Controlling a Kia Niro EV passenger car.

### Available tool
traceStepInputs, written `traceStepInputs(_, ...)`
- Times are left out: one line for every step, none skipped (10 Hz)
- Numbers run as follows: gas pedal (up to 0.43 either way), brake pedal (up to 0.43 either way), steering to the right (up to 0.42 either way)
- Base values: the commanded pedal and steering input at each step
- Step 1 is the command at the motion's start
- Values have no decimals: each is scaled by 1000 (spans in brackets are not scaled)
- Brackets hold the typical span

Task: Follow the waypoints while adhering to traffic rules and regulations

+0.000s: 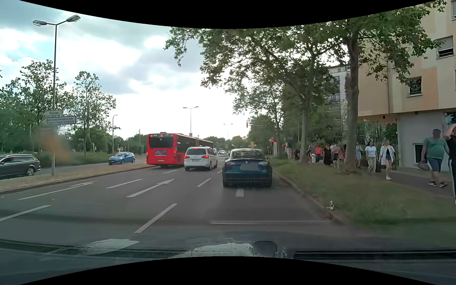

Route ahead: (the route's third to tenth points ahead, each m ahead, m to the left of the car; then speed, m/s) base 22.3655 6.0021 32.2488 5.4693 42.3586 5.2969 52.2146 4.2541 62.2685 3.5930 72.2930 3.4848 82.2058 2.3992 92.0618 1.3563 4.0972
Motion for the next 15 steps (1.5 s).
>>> traceStepInputs(47, 0, 0)
traceStepInputs(28, 0, 3)
traceStepInputs(0, 0, 8)
traceStepInputs(0, 0, 10)
traceStepInputs(0, 0, 10)
traceStepInputs(0, 6, 10)
traceStepInputs(0, 55, 10)
traceStepInputs(0, 104, 10)
traceStepInputs(0, 152, 10)
traceStepInputs(0, 152, 10)
traceStepInputs(0, 152, 10)
traceStepInputs(0, 146, 9)
traceStepInputs(0, 140, 8)
traceStepInputs(0, 140, 6)
traceStepInputs(0, 140, 1)
